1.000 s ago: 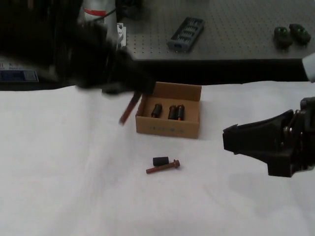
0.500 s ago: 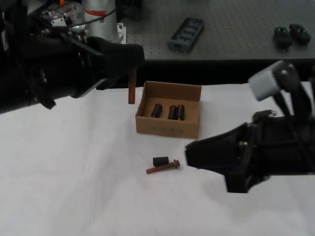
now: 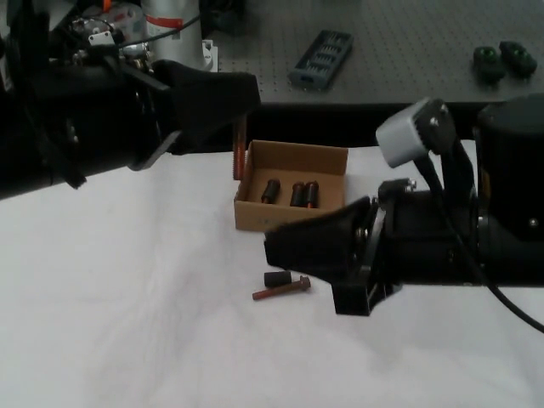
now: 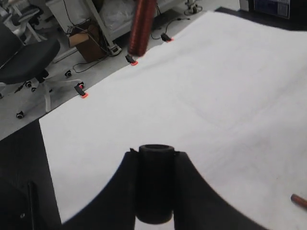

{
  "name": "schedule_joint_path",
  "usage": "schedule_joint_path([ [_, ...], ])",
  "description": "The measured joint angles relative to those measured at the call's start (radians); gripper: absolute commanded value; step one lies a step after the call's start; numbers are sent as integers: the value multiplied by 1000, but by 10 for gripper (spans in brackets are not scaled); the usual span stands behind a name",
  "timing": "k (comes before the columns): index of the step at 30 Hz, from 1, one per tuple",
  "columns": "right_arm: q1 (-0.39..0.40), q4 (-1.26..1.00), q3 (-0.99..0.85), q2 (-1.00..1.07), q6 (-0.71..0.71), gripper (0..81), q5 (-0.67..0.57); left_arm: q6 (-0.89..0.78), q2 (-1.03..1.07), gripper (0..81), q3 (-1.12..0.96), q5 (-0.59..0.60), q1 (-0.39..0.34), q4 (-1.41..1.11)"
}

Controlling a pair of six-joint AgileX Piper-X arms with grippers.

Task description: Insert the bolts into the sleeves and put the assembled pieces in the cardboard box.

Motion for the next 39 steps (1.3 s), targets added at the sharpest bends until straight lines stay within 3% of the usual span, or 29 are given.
schedule_joint_path([
  [17,0,-277,0,43,169,19,-13,-18,0,6,0,80,0,-56],
  [39,0,-302,0,43,207,19,-134,-14,0,6,20,57,0,-112],
])
